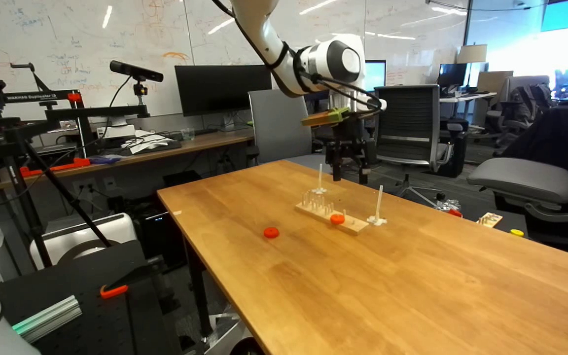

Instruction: Put the orange ring on the wooden platform

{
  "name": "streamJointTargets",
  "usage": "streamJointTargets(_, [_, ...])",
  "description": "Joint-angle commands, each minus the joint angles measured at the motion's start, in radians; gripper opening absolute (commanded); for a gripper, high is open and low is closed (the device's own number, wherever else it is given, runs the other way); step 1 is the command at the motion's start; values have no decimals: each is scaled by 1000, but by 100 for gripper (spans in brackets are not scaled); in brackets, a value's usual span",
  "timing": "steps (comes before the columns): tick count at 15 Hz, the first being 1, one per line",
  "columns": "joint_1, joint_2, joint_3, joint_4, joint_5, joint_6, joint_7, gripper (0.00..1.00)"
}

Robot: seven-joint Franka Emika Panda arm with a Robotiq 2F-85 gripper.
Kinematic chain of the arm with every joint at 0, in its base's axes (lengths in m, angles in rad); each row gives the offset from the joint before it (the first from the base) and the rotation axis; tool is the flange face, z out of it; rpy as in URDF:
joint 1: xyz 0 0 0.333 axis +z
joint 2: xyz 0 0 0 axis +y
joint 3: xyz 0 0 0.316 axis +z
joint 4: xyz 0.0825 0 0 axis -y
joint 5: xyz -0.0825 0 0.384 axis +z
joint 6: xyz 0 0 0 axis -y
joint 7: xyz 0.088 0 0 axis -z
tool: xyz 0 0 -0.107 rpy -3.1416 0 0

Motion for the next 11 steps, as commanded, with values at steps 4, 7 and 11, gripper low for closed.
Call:
streamJointTargets(4, [1, -112, 0, -10, -15, -172, -30, 100])
streamJointTargets(7, [3, -110, 4, 28, -18, -318, -42, 100])
streamJointTargets(11, [-5, -93, 8, 11, -11, -237, -19, 100])
